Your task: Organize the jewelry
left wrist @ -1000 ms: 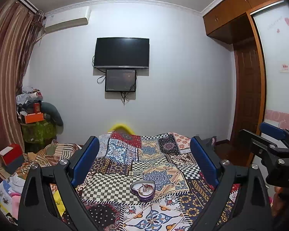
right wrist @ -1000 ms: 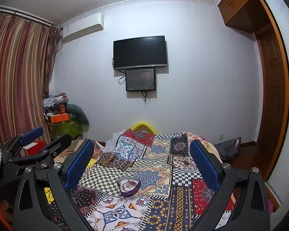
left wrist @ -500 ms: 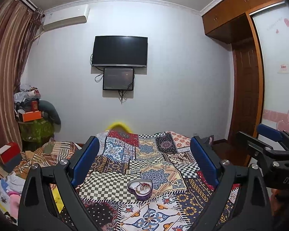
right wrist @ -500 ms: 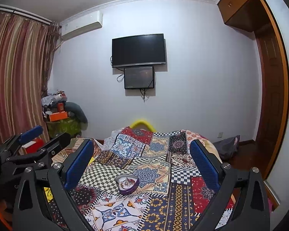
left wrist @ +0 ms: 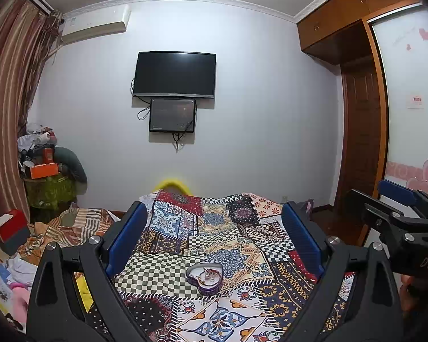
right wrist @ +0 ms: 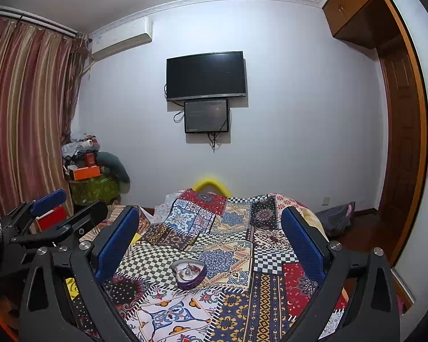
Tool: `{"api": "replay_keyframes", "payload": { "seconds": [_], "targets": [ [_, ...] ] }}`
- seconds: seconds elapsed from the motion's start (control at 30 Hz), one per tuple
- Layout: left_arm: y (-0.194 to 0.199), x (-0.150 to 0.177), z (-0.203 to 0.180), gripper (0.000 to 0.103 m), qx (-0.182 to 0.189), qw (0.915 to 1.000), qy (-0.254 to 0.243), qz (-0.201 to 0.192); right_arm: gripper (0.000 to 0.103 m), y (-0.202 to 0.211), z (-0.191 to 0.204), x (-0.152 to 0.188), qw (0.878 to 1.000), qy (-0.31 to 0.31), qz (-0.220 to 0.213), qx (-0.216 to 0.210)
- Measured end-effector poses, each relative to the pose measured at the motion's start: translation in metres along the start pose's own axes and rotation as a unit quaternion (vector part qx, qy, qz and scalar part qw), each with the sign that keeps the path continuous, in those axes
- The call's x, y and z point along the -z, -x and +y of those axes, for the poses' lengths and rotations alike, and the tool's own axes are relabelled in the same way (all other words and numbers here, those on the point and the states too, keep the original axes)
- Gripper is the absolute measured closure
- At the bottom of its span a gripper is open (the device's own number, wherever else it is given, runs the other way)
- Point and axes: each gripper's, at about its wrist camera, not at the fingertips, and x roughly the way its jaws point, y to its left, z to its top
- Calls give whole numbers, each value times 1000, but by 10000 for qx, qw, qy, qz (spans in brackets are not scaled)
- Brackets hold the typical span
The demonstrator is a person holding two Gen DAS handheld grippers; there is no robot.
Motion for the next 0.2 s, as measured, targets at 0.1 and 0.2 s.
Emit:
{"api": "replay_keyframes", "payload": {
  "seconds": [0.1,0.2],
  "targets": [
    [-1,2,1,8,40,10000,-3,26,4,-1,0,2,10000,-1,18,-1],
    [-4,3,2,8,-1,10000,-32,46,4,-4,0,3,10000,-4,48,-2]
  ]
}}
